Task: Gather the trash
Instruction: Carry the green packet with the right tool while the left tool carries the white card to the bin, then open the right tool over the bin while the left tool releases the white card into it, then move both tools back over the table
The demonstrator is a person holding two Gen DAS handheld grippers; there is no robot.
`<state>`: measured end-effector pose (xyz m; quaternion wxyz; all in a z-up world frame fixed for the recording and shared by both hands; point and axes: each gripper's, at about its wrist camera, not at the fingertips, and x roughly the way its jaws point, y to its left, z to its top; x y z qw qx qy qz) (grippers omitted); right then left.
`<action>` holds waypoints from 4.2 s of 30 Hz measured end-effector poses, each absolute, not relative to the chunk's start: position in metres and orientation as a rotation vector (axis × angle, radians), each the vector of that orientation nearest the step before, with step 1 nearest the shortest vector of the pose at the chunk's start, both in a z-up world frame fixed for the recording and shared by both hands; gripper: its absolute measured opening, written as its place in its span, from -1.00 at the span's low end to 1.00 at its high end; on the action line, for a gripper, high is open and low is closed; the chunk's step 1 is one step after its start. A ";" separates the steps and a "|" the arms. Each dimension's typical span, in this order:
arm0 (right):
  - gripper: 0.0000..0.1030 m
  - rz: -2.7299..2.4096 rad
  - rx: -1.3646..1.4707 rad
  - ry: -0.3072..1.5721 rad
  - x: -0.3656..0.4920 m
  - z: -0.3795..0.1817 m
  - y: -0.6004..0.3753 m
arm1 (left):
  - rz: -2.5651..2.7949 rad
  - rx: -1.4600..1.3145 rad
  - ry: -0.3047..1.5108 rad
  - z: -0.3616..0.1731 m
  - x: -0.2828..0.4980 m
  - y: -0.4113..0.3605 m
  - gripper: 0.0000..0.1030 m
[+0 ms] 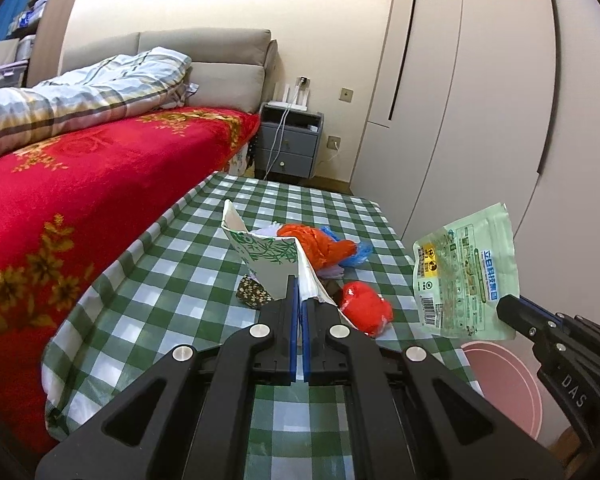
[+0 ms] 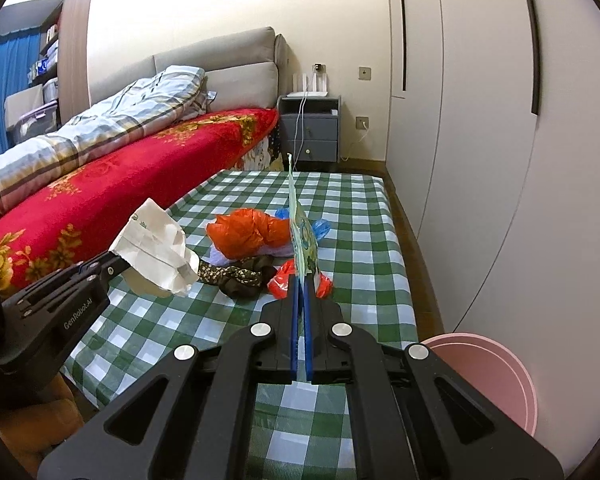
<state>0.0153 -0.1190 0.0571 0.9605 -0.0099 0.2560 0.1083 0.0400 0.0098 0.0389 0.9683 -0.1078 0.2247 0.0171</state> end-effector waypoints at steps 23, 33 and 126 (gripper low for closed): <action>-0.96 0.186 -0.003 0.496 -0.001 0.069 -0.136 | -0.032 -0.192 0.450 0.042 0.032 -0.015 -0.98; -0.96 0.153 0.008 0.493 -0.003 0.072 -0.143 | -0.069 -0.183 0.446 0.044 0.033 -0.030 -0.98; -0.83 -0.024 0.205 0.608 0.046 0.035 -0.222 | -0.278 -0.250 0.680 -0.015 0.092 -0.090 -0.53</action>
